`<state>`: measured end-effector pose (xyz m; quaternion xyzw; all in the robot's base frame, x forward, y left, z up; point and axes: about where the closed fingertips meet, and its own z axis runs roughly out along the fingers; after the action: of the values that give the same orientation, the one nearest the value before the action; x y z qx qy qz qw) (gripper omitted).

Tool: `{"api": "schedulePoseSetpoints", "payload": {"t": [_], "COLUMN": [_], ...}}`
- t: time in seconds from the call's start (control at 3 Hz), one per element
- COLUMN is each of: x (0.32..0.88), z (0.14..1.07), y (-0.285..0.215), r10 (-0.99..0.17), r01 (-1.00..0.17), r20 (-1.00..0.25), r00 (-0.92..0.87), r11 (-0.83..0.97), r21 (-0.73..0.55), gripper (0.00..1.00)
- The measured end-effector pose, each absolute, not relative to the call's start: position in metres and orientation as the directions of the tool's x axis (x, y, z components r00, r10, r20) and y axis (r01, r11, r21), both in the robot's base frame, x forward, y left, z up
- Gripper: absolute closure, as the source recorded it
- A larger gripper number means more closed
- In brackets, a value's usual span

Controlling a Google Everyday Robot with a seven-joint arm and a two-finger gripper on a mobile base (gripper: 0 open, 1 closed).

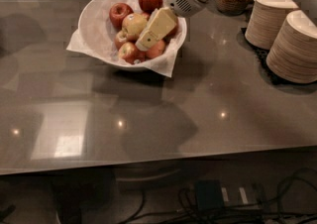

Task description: Pick apple from white bowl

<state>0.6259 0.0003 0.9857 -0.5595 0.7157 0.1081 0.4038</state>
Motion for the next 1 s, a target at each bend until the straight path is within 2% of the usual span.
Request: {"api": "schedulePoseSetpoints", "payload": {"t": [0.67,1.0], "x": [0.655,0.664], "z": [0.968,0.961], "y": [0.031,0.038], "r10": [-0.673,-0.665], "r01": [-0.896,-0.896], "r20": [-0.739,-0.746], "r00": [-0.02,-0.019], "r11": [0.339,0.343], "r21": [-0.285,-0.283], "gripper": [0.35,0.32]}}
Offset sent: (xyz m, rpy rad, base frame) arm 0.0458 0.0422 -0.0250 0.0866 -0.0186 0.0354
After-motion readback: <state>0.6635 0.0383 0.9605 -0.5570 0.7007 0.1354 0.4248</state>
